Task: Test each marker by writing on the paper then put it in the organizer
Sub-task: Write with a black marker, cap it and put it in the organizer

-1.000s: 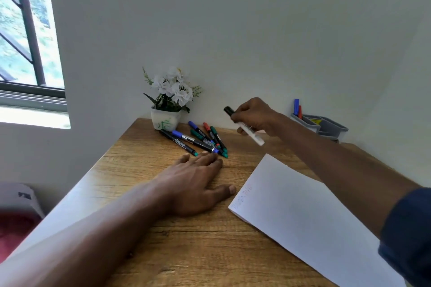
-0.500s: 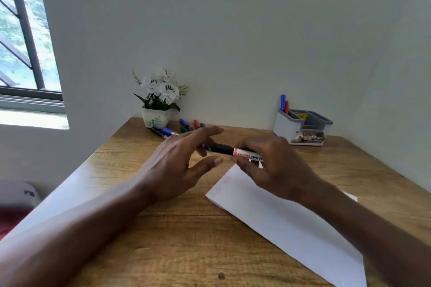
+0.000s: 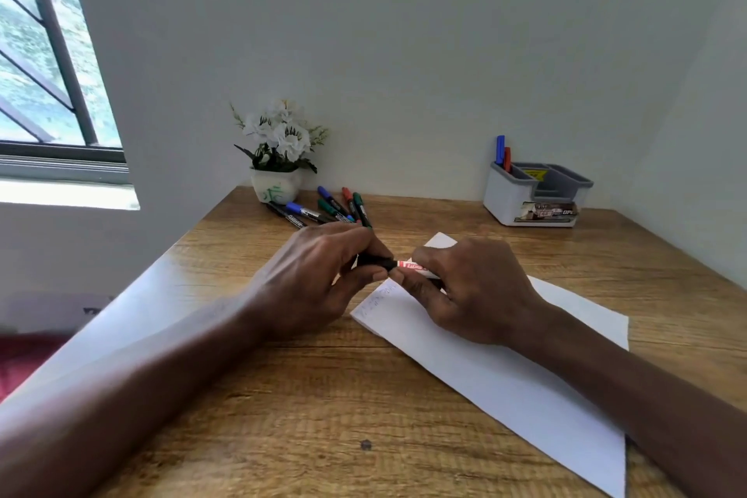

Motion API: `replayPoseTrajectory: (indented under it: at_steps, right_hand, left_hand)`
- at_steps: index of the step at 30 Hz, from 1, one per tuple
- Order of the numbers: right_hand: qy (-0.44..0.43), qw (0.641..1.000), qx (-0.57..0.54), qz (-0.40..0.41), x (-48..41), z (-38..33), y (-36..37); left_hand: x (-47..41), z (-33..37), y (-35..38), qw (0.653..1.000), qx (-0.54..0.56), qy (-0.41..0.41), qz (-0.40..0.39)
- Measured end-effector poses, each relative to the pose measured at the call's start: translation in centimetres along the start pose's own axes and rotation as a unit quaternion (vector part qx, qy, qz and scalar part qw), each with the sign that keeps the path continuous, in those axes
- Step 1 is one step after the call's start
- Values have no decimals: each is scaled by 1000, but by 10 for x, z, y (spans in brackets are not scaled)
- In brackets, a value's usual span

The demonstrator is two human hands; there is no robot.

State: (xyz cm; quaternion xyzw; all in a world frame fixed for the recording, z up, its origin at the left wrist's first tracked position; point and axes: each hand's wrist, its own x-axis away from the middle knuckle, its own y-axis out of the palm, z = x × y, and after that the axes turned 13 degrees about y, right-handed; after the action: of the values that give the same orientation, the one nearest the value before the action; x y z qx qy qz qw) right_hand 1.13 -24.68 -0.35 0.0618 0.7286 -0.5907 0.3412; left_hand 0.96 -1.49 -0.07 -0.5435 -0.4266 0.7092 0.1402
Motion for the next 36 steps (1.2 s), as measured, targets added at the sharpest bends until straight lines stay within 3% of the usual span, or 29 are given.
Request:
replayPoseTrajectory:
  at_steps: [7, 13, 18, 21, 24, 29, 36]
  right_hand:
    - [15, 999, -35, -11, 0, -2, 1]
    - [-2, 999, 8, 50, 0, 2, 4]
    - [40, 996, 31, 71, 1, 29, -2]
    - [53, 995, 1, 80, -2, 25, -4]
    - [76, 996, -24, 32, -3, 26, -2]
    - [117, 985, -123, -35, -2, 30, 0]
    - [147, 975, -120, -118, -1, 28, 7]
  left_hand:
    - [1, -6, 2, 1000, 26, 5, -9]
    - [3, -16, 0, 984, 168, -48, -20]
    - [16, -38, -9, 967, 229, -107, 34]
    - [16, -41, -7, 969, 212, -122, 41]
    - [18, -43, -7, 980, 153, -127, 22]
    - [20, -43, -9, 989, -4, -147, -19]
    - [17, -48, -4, 988, -5, -141, -68]
